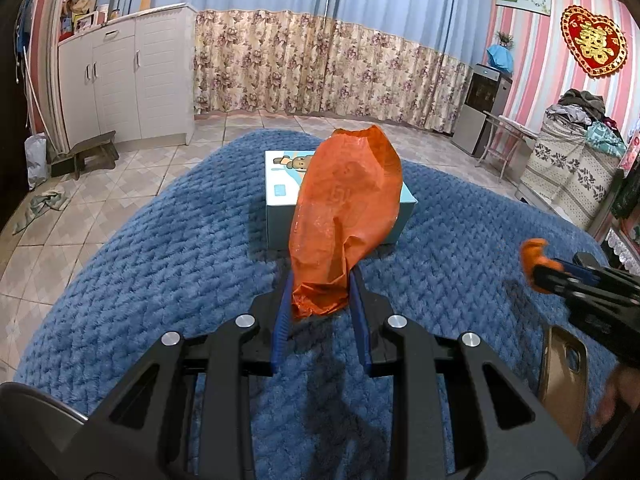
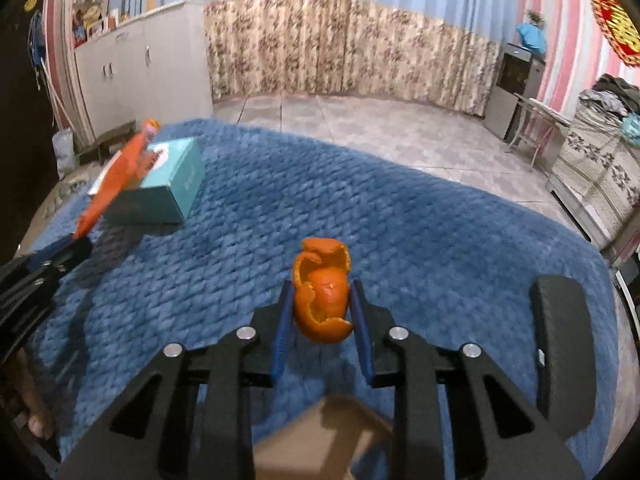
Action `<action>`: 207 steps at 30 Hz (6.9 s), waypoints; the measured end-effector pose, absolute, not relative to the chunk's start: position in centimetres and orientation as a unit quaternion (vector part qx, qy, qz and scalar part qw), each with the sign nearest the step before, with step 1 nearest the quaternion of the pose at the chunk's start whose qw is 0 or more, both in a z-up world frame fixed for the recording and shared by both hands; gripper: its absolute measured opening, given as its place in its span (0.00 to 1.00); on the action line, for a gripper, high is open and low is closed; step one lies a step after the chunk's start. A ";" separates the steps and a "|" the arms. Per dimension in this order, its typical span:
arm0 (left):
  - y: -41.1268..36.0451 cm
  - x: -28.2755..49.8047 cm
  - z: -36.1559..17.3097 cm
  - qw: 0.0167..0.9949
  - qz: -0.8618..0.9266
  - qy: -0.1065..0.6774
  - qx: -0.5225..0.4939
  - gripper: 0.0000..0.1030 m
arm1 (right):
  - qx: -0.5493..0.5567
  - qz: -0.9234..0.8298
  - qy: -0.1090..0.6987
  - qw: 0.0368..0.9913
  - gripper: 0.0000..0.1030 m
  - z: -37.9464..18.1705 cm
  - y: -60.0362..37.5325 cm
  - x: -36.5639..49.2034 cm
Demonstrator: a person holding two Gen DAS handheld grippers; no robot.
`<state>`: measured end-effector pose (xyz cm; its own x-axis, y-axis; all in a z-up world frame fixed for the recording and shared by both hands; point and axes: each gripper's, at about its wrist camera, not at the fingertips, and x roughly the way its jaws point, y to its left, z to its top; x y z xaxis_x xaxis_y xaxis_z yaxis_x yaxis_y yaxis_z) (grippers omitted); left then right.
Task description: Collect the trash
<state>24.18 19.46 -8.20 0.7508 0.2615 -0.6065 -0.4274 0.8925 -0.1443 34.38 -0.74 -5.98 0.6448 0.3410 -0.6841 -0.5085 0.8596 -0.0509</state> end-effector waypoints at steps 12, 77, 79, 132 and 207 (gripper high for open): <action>18.0 24.7 -8.1 0.927 0.192 0.304 -0.109 0.25 | -0.070 0.114 0.301 0.944 0.28 -1.0 -14.7 25.9; -39.5 18.8 -5.1 0.884 -0.372 0.253 0.125 0.82 | 0.175 -0.322 0.244 0.898 0.28 -3.5 -56.8 8.8; -38.6 19.3 -4.5 0.893 -0.357 0.247 0.116 0.88 | 0.168 -0.321 0.249 0.898 0.28 -3.6 -56.5 9.2; -6.6 9.1 3.0 0.970 -0.075 0.230 0.028 0.95 | 0.046 -0.120 0.228 0.965 0.96 -0.3 -32.9 8.1; -2.7 0.2 0.1 0.984 -0.023 0.174 0.004 0.95 | -0.012 -0.018 0.171 0.985 0.96 -0.6 -25.6 1.1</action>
<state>0.24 -2.71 0.09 0.9383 -0.0442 -0.3429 0.0470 0.9989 -0.0003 1.15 -25.65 -0.63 0.9407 -0.0400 -0.3368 0.0318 0.9990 -0.0299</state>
